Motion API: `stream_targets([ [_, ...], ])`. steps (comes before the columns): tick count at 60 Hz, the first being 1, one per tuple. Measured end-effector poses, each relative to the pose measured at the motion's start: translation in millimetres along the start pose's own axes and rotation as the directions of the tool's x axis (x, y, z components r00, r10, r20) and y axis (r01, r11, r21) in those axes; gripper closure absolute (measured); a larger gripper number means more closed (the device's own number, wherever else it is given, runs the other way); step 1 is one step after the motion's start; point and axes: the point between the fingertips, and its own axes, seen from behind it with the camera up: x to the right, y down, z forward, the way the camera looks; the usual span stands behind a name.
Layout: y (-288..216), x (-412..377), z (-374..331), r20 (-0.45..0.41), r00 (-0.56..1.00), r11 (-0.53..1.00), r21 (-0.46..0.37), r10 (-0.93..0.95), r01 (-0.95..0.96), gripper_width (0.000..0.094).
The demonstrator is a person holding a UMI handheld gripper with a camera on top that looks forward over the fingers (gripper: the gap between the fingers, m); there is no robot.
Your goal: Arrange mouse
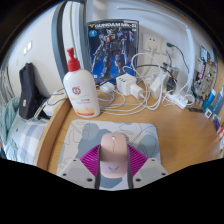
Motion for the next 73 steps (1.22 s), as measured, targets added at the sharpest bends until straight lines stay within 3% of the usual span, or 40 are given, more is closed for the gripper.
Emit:
stream_targets([
  [7, 4.5, -4.8, -1.4, 0.017, 1.000, 0.999, -0.036, 0.015, -0.014, 0.0471],
  [9, 2.0, -5.7, -5.1, 0.026, 0.999, 0.999, -0.034, 0.030, -0.030, 0.0358],
  [10, -0.5, -5.6, -7.9, 0.027, 0.999, 0.999, -0.027, 0.036, -0.035, 0.0359],
  [13, -11.1, -2.4, -20.1, 0.021, 0.999, 0.999, 0.000, 0.033, -0.033, 0.0219],
  [20, -35.4, 2.8, -63.2, -0.005, 1.000, 0.999, 0.052, 0.007, -0.007, 0.0075],
  [34, -71.0, -0.5, -185.4, 0.020, 1.000, 0.987, 0.162, 0.018, -0.021, 0.0089],
  [46, -64.8, 6.3, -260.6, 0.018, 1.000, 0.973, 0.228, 0.025, -0.028, 0.0088],
  [62, -38.2, 35.5, -314.0, -0.033, 0.999, 0.963, 0.268, 0.036, -0.026, 0.0094],
  [73, -21.2, 37.0, -329.2, -0.017, 0.998, 0.960, 0.274, 0.060, -0.053, 0.0097],
])
